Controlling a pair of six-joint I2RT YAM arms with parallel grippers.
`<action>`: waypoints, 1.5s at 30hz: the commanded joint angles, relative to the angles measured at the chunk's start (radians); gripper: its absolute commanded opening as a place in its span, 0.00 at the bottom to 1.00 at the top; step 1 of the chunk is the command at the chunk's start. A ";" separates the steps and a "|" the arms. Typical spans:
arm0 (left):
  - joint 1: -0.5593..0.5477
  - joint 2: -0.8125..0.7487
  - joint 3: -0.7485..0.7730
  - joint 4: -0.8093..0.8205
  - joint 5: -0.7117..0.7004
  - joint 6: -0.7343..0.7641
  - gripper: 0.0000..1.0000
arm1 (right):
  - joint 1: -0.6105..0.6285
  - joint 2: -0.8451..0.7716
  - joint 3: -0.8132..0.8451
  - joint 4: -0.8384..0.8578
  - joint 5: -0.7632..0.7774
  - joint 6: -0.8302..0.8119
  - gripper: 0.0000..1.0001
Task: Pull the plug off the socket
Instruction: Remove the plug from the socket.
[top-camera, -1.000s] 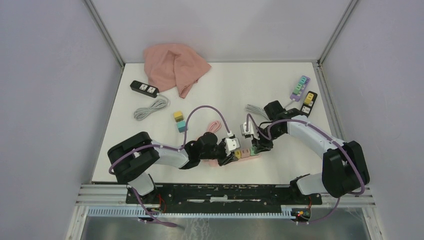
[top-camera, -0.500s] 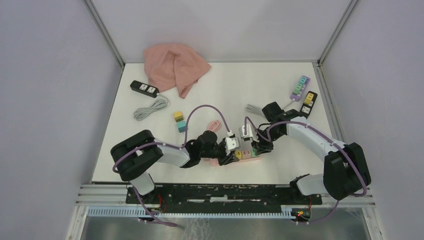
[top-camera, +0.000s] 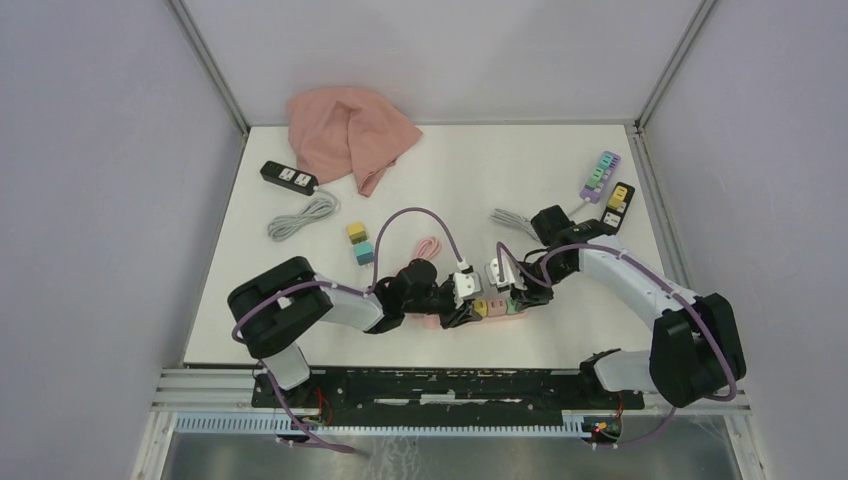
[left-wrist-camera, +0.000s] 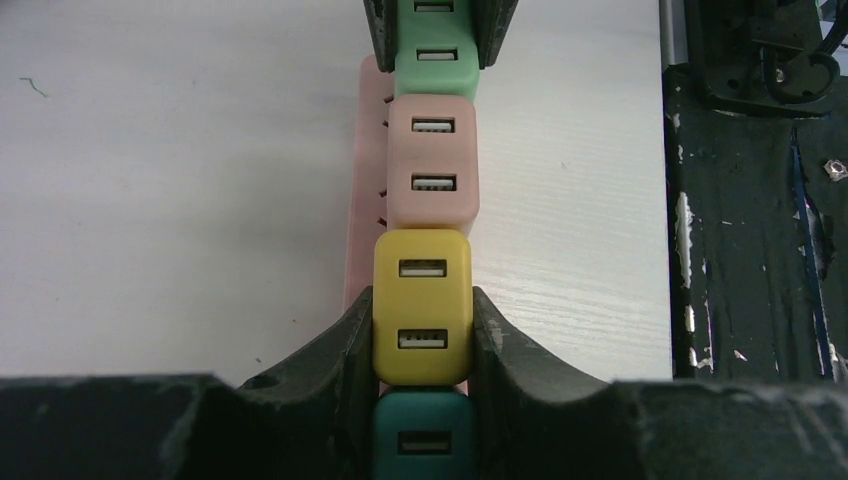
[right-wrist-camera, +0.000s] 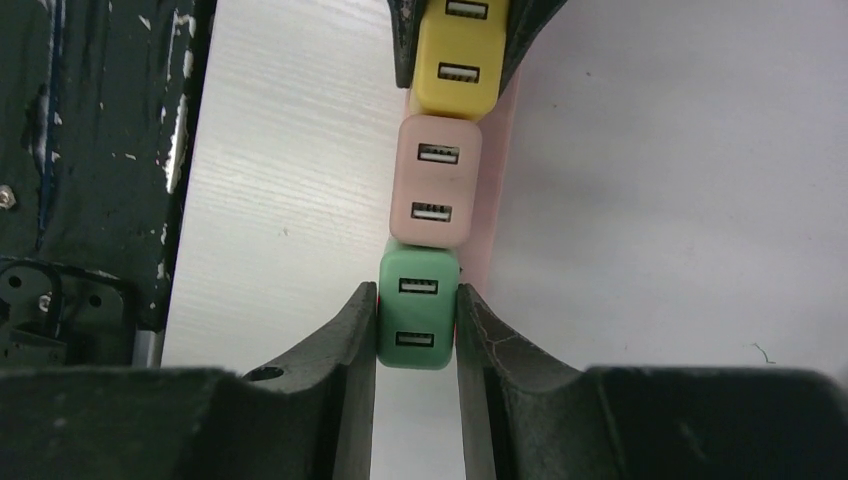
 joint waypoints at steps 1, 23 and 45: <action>0.019 0.064 0.018 -0.133 -0.081 0.023 0.03 | 0.125 0.004 0.034 0.072 -0.203 0.186 0.00; 0.041 0.088 0.047 -0.177 -0.050 0.024 0.03 | 0.106 -0.016 0.060 0.109 -0.268 0.275 0.00; 0.044 -0.024 0.016 -0.114 -0.043 -0.109 0.53 | -0.117 -0.072 0.183 -0.296 -0.258 -0.026 0.00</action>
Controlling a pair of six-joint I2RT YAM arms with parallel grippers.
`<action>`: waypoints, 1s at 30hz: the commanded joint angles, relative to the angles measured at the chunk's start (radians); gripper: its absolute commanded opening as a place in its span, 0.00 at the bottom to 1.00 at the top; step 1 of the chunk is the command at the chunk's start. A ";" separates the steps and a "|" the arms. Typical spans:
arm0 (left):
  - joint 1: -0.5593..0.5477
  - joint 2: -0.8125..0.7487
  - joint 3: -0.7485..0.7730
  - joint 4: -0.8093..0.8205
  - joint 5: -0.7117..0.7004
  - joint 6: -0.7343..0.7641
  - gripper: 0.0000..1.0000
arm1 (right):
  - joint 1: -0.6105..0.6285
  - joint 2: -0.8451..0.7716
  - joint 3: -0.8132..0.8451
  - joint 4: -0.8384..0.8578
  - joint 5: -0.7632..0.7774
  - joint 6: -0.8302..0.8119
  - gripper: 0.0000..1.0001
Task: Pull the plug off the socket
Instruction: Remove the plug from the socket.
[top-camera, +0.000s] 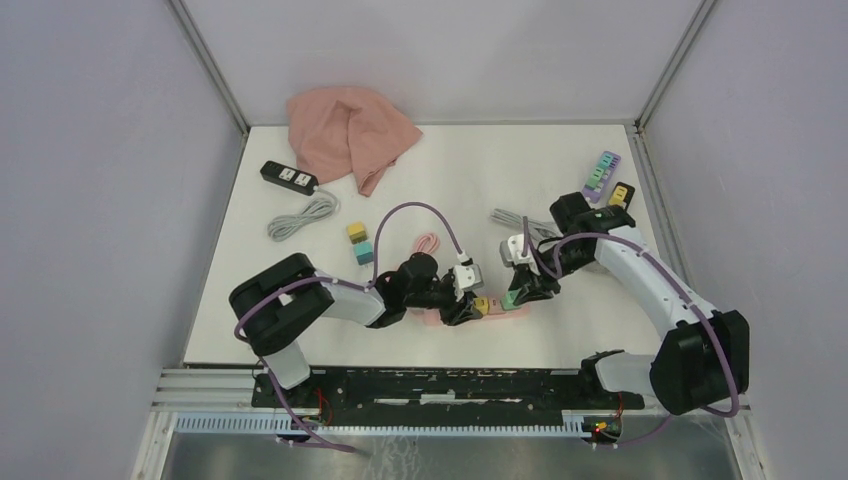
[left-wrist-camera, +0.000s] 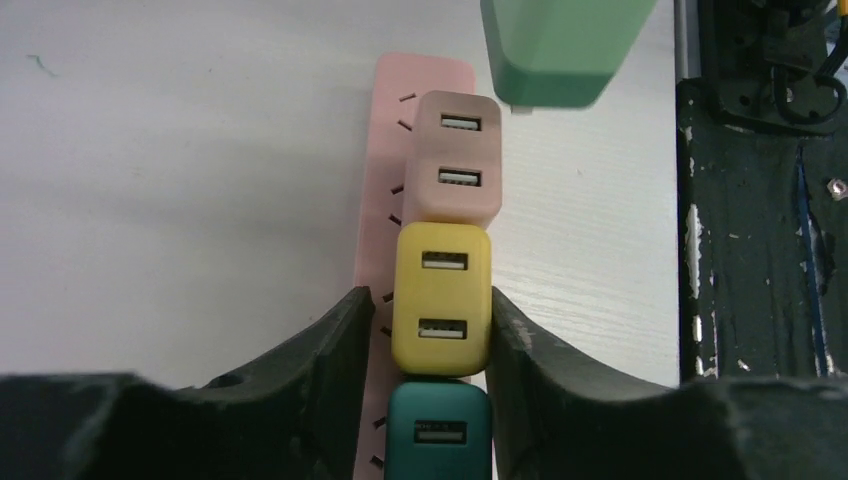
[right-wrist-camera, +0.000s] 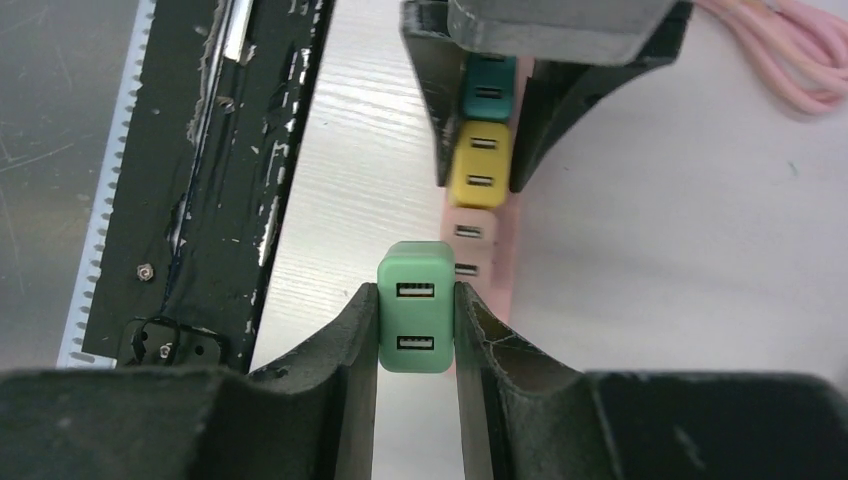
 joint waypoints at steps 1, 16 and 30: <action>0.015 -0.065 -0.025 -0.060 -0.085 -0.110 0.62 | -0.084 -0.048 0.082 -0.112 -0.074 -0.004 0.00; 0.021 -0.481 -0.157 -0.008 -0.261 -0.352 0.99 | -0.123 -0.008 0.095 0.096 -0.315 0.488 0.02; 0.052 -0.604 -0.124 -0.045 -0.341 -0.630 0.99 | -0.173 0.016 0.015 0.555 -0.423 1.123 0.04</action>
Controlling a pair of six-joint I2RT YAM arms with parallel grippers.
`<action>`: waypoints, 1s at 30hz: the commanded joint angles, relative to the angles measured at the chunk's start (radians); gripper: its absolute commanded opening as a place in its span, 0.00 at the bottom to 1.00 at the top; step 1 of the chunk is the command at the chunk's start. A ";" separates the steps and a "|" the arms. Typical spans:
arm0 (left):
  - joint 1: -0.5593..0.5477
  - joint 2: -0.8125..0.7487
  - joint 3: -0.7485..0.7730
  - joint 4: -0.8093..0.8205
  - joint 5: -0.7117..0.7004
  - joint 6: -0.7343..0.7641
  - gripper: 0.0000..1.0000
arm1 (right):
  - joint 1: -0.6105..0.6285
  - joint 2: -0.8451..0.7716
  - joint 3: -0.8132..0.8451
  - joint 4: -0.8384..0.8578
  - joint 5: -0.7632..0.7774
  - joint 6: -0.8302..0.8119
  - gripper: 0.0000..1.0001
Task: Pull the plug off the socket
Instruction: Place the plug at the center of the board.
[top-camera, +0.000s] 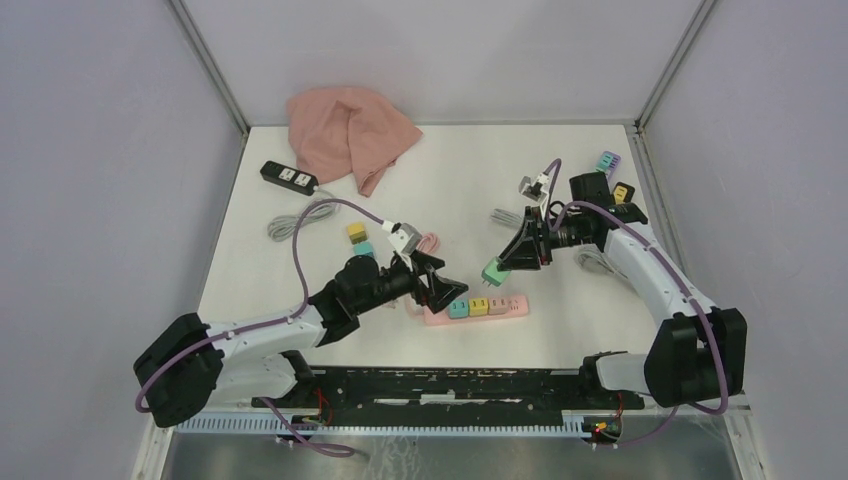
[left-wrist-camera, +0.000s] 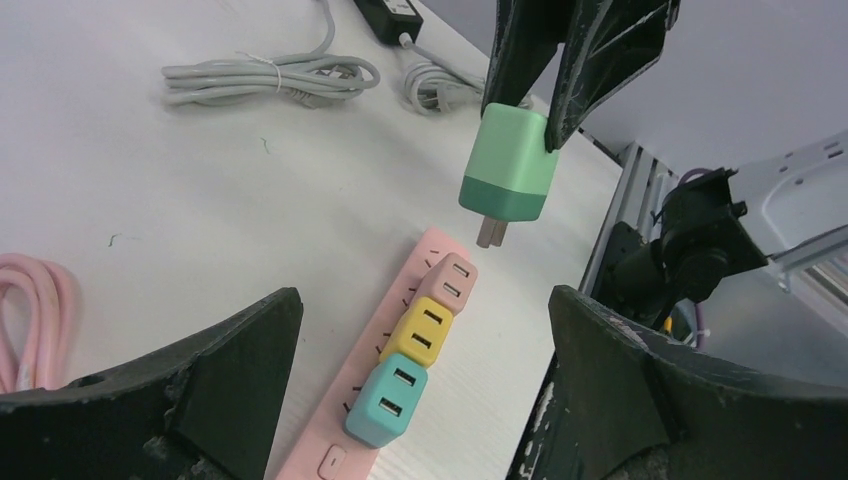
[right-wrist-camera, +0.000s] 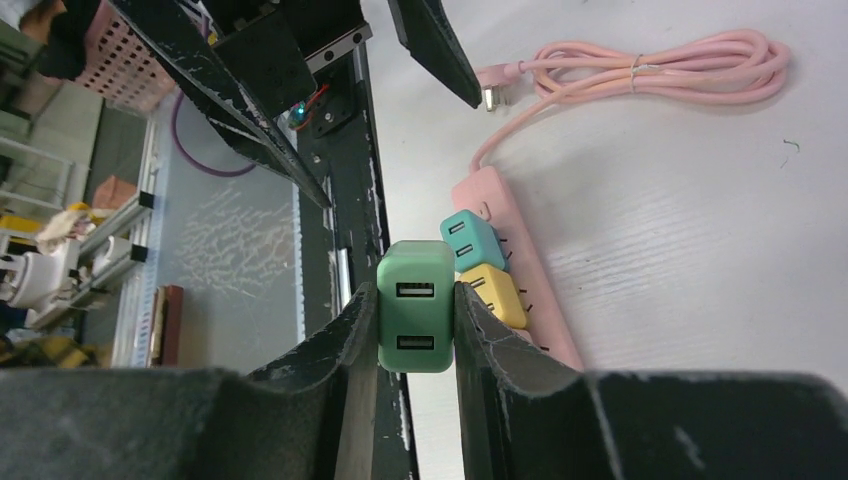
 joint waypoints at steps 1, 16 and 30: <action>0.004 -0.019 0.072 -0.012 -0.042 -0.126 0.99 | -0.020 0.002 -0.025 0.216 -0.086 0.263 0.05; -0.044 0.021 0.247 -0.382 -0.301 -0.159 0.96 | -0.048 0.047 -0.033 0.303 -0.047 0.391 0.08; -0.235 0.118 0.429 -0.526 -0.549 -0.056 0.95 | -0.064 0.063 -0.036 0.324 -0.052 0.426 0.08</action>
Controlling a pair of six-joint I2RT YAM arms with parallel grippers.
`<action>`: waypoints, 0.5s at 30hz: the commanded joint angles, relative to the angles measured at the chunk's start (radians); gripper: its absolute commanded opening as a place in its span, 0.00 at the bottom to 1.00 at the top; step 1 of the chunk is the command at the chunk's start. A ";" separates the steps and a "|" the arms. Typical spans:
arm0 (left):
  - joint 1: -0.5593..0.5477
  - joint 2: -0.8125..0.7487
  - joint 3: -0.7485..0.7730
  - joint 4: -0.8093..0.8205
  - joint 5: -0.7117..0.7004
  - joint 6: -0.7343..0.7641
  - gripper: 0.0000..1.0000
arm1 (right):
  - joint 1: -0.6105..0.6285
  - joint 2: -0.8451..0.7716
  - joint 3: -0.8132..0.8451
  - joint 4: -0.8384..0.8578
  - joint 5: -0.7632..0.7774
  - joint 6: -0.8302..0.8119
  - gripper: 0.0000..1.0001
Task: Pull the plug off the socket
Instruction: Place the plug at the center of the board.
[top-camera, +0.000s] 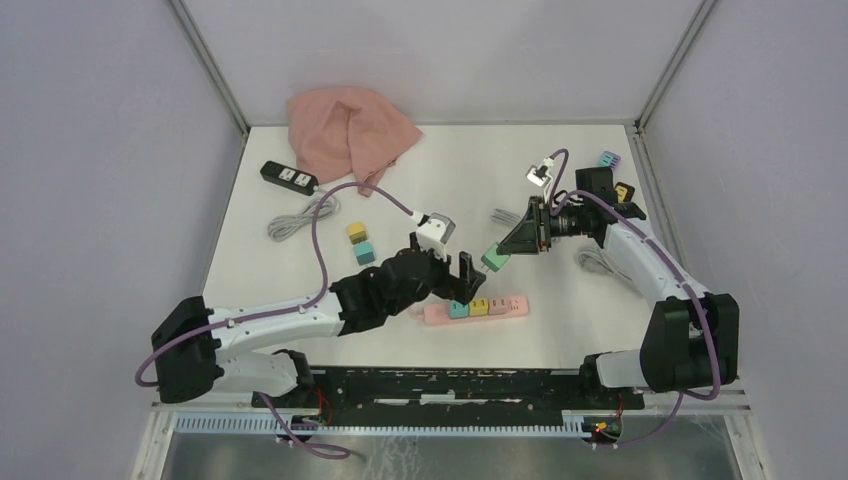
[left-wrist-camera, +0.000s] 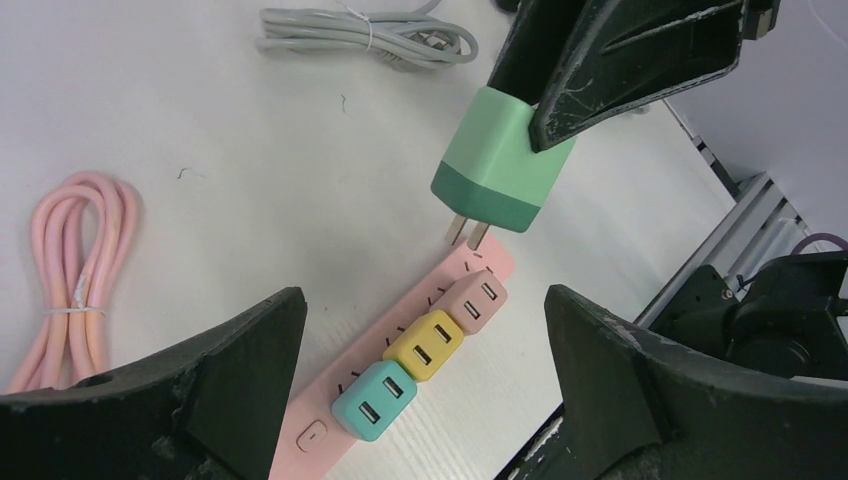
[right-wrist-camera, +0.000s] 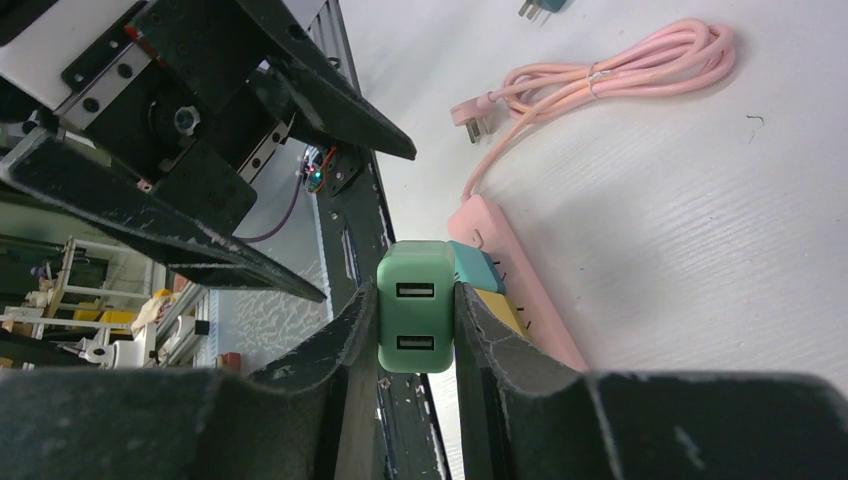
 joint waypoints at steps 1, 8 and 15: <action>-0.045 0.043 0.106 -0.035 -0.109 0.059 0.95 | -0.006 0.006 -0.001 0.048 -0.036 0.030 0.08; -0.091 0.100 0.194 -0.107 -0.191 0.067 0.94 | -0.008 0.013 -0.001 0.050 -0.008 0.043 0.08; -0.098 0.137 0.229 -0.113 -0.184 0.073 0.94 | -0.009 0.025 -0.001 0.056 0.001 0.058 0.08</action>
